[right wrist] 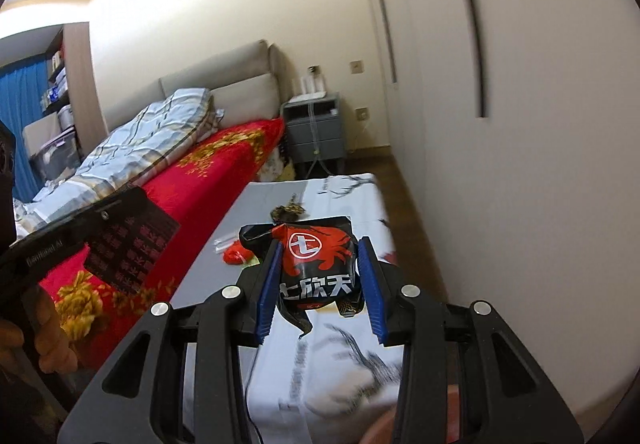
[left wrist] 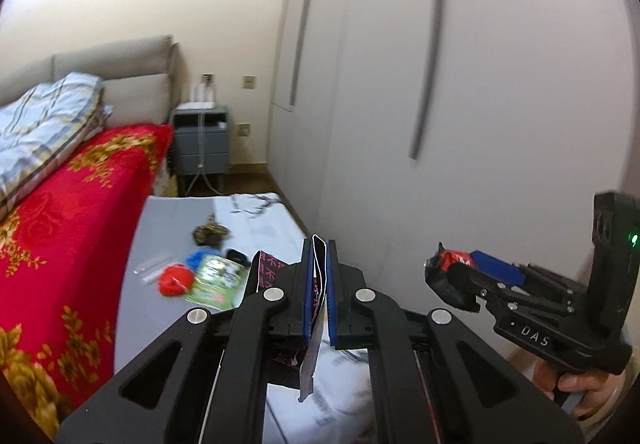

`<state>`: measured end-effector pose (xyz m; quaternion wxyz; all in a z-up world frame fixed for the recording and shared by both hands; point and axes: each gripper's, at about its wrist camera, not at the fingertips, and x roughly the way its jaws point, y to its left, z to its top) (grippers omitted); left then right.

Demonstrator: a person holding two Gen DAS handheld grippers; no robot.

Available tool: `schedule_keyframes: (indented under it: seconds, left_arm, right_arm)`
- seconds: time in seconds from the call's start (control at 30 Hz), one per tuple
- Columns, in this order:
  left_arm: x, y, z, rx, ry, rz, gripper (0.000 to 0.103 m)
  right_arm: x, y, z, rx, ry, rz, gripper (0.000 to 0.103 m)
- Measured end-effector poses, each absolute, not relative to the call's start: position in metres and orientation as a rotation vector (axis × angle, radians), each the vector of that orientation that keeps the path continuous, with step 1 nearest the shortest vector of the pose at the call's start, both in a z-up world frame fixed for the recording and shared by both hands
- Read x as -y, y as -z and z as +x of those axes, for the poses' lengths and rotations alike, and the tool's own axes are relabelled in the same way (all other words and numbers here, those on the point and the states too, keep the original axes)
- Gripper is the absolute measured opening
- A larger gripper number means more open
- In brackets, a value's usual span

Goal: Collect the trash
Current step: 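Carry the card and snack bag over the pink bin with both grippers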

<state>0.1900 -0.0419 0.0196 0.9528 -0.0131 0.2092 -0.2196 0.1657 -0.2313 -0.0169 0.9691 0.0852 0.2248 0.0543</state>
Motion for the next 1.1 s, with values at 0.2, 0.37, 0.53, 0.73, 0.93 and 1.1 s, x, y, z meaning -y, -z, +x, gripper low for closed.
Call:
schedule_keyframes:
  seconds: [0.2,0.37,0.53,0.73,0.93,1.1]
  left_arm:
    - [0.087,0.009,0.134,-0.492,0.514,0.015,0.006]
    - [0.111,0.037,0.110,-0.518,0.539,0.061,0.006]
    - [0.130,0.072,0.103,-0.571,0.546,0.113,0.006]
    - [0.144,0.085,0.107,-0.607,0.563,0.121,0.006]
    - [0.161,0.094,0.116,-0.620,0.587,0.112,0.006]
    - [0.175,0.101,0.125,-0.643,0.605,0.105,0.006]
  right_arm:
    - [0.258,0.033,0.089,-0.458,-0.026,0.182,0.039]
    - [0.270,0.065,0.040,-0.460,0.047,0.176,0.039]
    - [0.281,0.100,0.017,-0.496,0.096,0.204,0.039]
    - [0.287,0.117,0.014,-0.532,0.122,0.202,0.039]
    - [0.294,0.125,0.017,-0.556,0.155,0.216,0.039]
    - [0.302,0.128,0.032,-0.578,0.188,0.238,0.039]
